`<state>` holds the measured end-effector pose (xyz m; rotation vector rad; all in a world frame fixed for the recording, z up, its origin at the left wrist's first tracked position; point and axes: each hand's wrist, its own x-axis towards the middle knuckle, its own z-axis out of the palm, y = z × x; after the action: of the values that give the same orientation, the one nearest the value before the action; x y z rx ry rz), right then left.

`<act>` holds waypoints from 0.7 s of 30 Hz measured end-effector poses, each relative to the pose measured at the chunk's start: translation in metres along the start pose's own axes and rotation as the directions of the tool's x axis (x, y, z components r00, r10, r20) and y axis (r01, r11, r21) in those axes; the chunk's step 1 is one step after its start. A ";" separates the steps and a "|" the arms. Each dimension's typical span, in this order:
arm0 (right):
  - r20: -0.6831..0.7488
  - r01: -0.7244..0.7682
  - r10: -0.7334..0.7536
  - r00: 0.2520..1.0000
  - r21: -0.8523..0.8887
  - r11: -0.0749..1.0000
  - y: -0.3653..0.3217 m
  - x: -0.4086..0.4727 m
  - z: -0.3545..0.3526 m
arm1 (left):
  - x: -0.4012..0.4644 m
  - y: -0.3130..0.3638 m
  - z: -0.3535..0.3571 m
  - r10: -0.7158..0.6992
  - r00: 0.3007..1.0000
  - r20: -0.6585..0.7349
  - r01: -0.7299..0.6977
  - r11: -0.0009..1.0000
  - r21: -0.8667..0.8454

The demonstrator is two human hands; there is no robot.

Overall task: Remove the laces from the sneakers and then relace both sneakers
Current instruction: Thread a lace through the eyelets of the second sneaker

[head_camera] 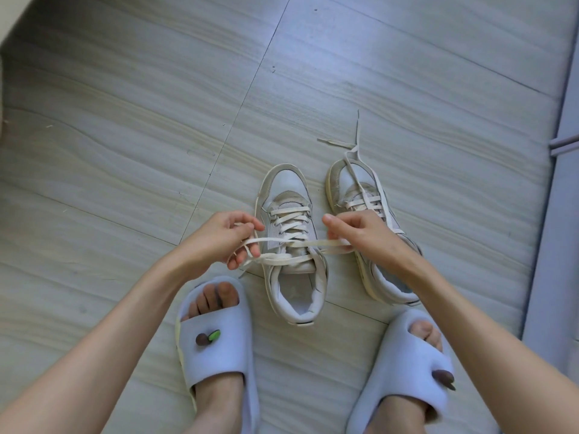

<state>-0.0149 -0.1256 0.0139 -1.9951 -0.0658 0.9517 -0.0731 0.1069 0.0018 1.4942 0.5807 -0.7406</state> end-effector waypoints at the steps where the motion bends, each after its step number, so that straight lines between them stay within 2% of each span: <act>1: 0.006 -0.017 0.017 1.000 0.015 1.000 0.000 0.001 0.002 | 0.002 0.000 0.002 -0.031 0.999 0.012 0.031 0.999 0.020; 4: 0.019 -0.096 0.096 0.995 0.034 0.995 0.001 0.006 0.006 | 0.008 -0.002 0.007 -0.038 0.999 0.037 0.033 0.992 0.124; 7: 0.034 -0.147 0.149 0.988 -0.060 0.987 0.001 0.013 0.011 | 0.014 -0.003 0.015 -0.003 1.000 -0.001 0.003 0.979 0.202; 11: 0.062 -0.138 0.146 0.987 -0.119 0.983 -0.004 0.023 0.020 | 0.022 -0.004 0.026 0.042 0.996 -0.080 -0.018 0.961 0.277; 14: 0.088 -0.128 0.142 0.986 -0.149 0.980 -0.004 0.025 0.020 | 0.024 -0.002 0.029 0.114 0.988 -0.109 -0.060 0.912 0.406; 18: 0.142 -0.091 0.123 0.982 -0.213 0.973 -0.006 0.021 0.024 | 0.023 0.001 0.028 0.100 0.995 0.002 -0.088 0.864 0.496; 21: 0.163 -0.031 0.081 0.983 -0.288 0.957 -0.009 0.018 0.026 | 0.022 0.008 0.027 0.178 0.982 0.071 -0.186 0.805 0.563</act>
<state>-0.0166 -0.0953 0.0019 -2.1799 -0.2576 1.2079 -0.0555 0.0780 -0.0085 2.0634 0.1936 -0.8122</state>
